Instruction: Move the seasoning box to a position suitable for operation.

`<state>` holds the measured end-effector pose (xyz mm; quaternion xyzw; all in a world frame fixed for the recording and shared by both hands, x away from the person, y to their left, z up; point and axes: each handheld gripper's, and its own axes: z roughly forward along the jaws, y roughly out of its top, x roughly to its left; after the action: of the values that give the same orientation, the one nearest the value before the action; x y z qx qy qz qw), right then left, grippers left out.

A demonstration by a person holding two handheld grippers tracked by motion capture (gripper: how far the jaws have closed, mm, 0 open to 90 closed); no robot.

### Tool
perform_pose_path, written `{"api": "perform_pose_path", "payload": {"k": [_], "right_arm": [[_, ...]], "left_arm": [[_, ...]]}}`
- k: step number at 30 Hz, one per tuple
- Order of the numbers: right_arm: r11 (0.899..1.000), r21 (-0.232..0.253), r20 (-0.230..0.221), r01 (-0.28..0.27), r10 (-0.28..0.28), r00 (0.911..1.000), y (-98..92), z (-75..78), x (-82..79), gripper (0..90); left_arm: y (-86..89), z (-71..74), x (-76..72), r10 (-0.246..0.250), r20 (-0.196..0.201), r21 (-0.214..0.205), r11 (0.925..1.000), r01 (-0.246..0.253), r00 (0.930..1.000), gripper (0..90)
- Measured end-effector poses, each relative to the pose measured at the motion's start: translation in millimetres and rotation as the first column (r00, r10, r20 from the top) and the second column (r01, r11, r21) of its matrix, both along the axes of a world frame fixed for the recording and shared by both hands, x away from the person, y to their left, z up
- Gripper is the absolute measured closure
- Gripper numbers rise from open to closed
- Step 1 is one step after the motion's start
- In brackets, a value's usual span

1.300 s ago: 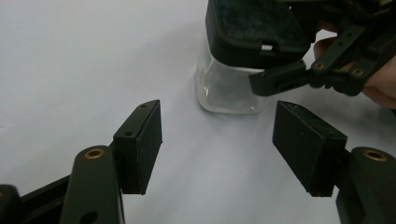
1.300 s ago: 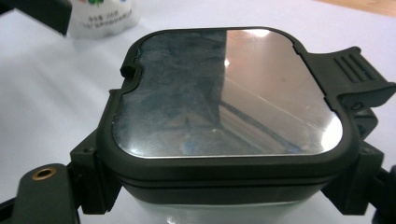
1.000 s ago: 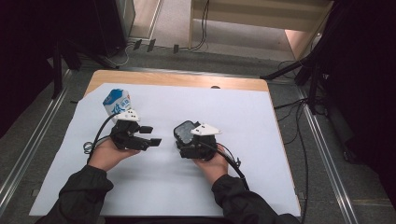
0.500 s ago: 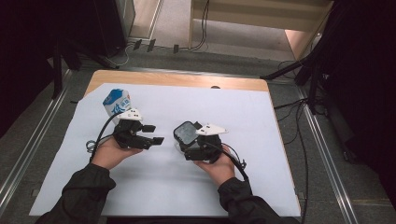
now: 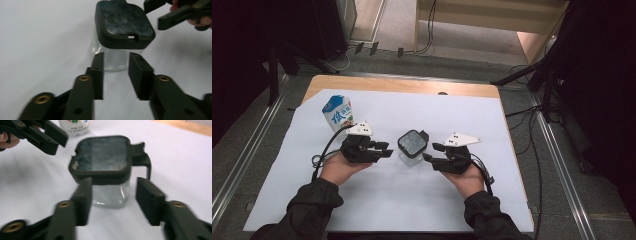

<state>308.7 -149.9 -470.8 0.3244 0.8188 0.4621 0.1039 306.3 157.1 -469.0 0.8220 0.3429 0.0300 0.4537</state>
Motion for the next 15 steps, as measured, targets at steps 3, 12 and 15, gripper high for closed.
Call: {"api": "perform_pose_path", "payload": {"k": [3, 12, 15], "right_arm": [[1.0, 0.003, -0.017, -0.002, 0.002, 0.9999, -5.8, -2.6, 7.0, 68.7], [1.0, -0.006, -0.059, -0.01, 0.01, 0.9982, -3.2, -13.5, 29.7, 90.0], [1.0, -0.016, -0.057, -0.022, 0.021, 0.9981, 0.8, -15.8, 31.6, 90.0]], "left_arm": [[-5.7, -3.0, -0.5, -0.009, -0.012, 0.002, 1.0, 0.009, 0.9999, 87.0], [-26.4, -11.3, -3.4, -0.008, -0.005, 0.023, 0.9997, 0.008, 1.0, 90.0], [-27.8, -13.8, -2.1, -0.002, -0.011, 0.033, 0.9994, 0.002, 0.9999, 90.0]]}}
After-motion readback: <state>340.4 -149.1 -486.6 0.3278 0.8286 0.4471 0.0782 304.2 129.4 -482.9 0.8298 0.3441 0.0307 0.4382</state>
